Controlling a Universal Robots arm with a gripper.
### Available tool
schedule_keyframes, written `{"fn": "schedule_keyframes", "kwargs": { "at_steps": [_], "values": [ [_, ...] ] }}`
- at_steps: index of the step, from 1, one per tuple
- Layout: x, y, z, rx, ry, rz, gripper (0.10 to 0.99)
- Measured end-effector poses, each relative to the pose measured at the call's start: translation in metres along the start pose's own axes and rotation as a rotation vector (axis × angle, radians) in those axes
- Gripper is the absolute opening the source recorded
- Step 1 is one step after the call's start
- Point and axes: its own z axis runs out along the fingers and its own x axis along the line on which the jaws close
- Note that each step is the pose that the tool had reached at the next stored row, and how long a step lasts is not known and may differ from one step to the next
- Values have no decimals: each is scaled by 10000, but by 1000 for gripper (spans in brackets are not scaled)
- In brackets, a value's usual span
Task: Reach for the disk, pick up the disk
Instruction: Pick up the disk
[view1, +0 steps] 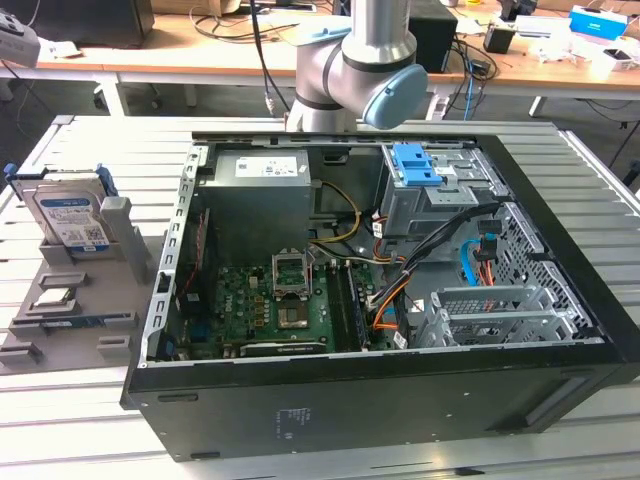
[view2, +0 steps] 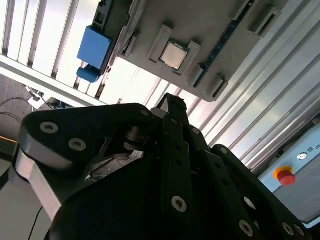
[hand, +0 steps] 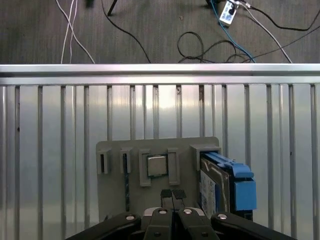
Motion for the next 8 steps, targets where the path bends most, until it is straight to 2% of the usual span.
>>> {"fn": "schedule_keyframes", "kwargs": {
  "at_steps": [5,6,7,8],
  "values": [
    [0,0,0,0,0,-3,114],
    [0,0,0,0,0,-3,169],
    [0,0,0,0,0,-3,294],
    [0,0,0,0,0,-4,294]
  ]
}}
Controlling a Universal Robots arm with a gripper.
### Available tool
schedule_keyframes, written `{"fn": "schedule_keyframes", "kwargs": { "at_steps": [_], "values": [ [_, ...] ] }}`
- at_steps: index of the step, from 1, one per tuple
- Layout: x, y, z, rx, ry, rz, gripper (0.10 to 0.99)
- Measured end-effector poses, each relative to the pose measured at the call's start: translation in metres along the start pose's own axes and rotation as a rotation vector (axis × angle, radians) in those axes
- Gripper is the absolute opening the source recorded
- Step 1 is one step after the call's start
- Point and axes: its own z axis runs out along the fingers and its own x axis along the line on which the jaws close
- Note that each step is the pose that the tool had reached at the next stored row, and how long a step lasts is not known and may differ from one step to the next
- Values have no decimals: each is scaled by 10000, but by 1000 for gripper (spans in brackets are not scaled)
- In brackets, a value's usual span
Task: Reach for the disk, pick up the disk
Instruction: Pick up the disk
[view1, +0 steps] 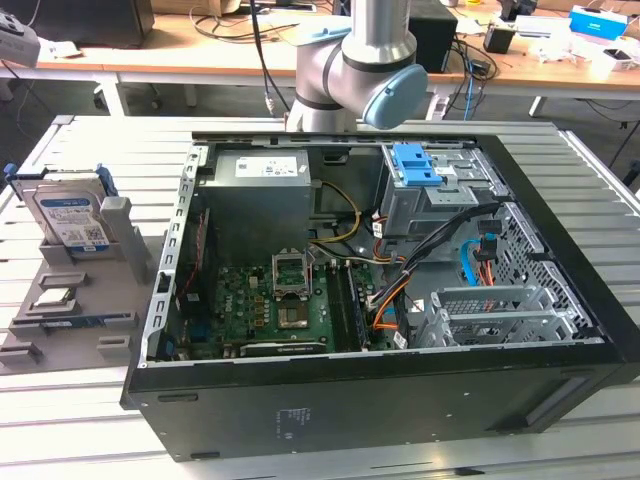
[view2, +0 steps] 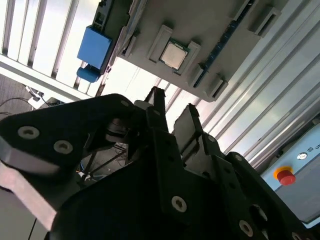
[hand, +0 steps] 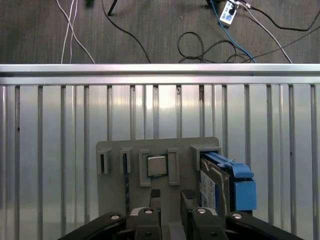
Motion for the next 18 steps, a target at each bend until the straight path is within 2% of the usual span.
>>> {"fn": "schedule_keyframes", "kwargs": {
  "at_steps": [1,2,4,6,10,18],
  "values": [
    [0,0,0,1,0,0,357],
    [0,0,0,0,-1,-1,482],
    [-1,0,1,2,-1,-2,482],
    [-39,0,0,0,0,-2,482],
    [-235,-3,0,0,11,-1,482],
    [-526,-12,0,1,29,0,482]
  ]
}}
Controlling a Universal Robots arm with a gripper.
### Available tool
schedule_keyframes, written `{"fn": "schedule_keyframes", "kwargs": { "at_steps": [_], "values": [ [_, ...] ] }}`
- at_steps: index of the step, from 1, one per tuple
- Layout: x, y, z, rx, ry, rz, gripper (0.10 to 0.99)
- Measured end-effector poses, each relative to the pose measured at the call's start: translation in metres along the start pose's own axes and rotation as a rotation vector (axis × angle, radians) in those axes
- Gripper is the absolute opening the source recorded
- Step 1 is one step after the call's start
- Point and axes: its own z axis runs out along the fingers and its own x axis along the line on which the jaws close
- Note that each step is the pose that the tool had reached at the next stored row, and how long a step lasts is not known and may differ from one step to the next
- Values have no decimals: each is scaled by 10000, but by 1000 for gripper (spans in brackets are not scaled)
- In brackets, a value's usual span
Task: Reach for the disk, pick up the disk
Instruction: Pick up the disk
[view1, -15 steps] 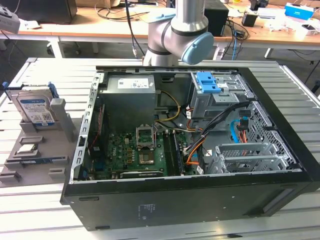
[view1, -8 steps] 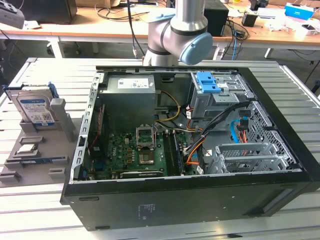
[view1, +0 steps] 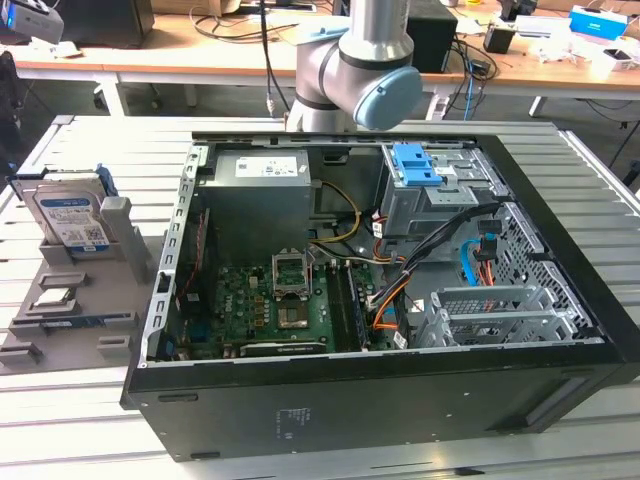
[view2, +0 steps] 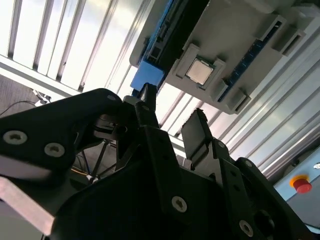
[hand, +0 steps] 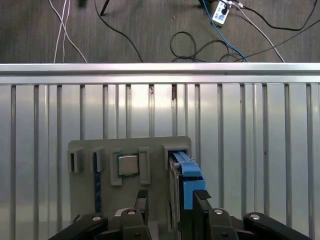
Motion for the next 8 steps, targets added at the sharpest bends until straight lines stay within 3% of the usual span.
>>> {"fn": "schedule_keyframes", "kwargs": {
  "at_steps": [3,8],
  "values": [
    [-142,-6,-1,0,7,0,482],
    [-240,-15,-2,0,9,-1,482]
  ]
}}
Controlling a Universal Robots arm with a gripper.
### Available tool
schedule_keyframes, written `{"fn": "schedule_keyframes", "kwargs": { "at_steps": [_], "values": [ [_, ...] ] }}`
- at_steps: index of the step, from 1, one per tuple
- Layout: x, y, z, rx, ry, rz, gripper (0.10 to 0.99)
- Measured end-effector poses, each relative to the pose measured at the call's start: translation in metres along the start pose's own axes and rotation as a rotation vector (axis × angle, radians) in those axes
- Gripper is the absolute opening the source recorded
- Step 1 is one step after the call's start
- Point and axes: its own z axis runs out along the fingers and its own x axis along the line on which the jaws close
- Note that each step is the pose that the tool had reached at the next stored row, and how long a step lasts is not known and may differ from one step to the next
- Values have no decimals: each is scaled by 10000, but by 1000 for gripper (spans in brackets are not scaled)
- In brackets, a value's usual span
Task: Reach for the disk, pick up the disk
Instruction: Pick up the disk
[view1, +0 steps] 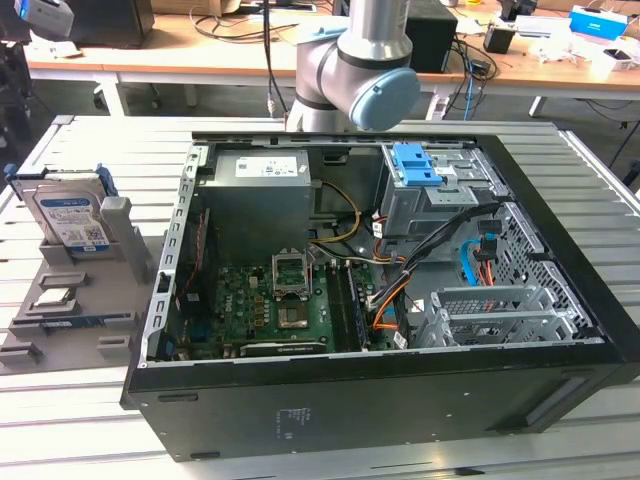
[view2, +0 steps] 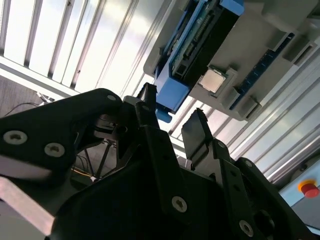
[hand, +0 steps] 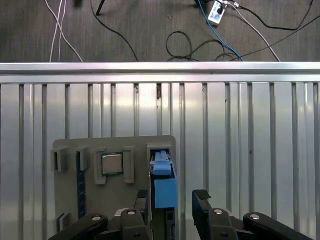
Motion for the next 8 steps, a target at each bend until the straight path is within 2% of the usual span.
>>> {"fn": "schedule_keyframes", "kwargs": {
  "at_steps": [5,8],
  "values": [
    [-52,-28,9,0,1,-1,482],
    [-62,-50,47,-2,30,3,482]
  ]
}}
